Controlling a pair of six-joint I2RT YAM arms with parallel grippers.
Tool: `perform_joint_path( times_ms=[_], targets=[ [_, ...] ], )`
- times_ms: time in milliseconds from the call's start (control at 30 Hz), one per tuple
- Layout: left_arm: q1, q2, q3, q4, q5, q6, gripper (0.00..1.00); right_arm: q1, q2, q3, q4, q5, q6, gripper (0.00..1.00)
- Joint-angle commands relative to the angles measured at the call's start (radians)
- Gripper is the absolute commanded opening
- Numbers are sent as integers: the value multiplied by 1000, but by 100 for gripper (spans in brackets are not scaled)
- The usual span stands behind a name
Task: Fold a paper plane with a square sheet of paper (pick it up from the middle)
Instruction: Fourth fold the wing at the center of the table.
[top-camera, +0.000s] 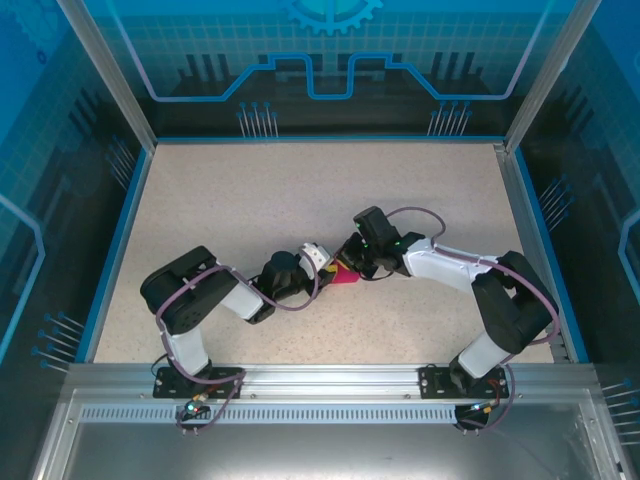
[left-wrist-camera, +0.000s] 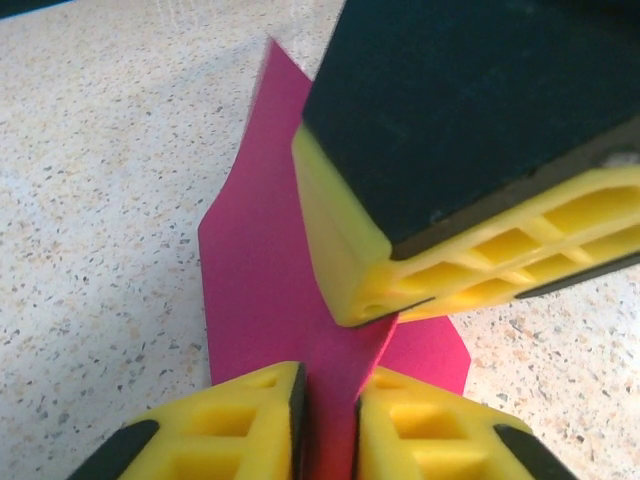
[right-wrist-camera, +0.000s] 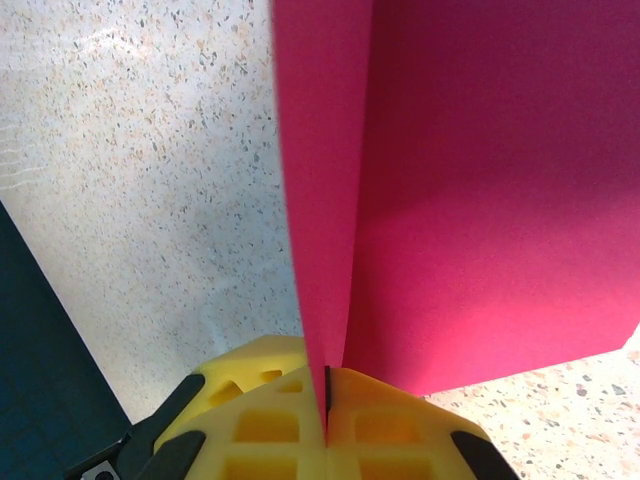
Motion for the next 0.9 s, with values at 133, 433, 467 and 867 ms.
perform_joint_path(
  times_ms=[133,433,467,867],
  targets=[
    [-7,23,-1,19,-7,-51,14,-59,-92,-22,-14,-32,-154,49],
    [-5,25,-7,13,4,-184,14,-109,-170,-200,150,-117,-329,53],
    [-5,20,-4,0,5,-210,14,-111,-174,-223,196,-129,-350,52],
    [16,-28,17,-107,51,-522,11,-140,-23,-194,335,-288,-534,43]
  ],
)
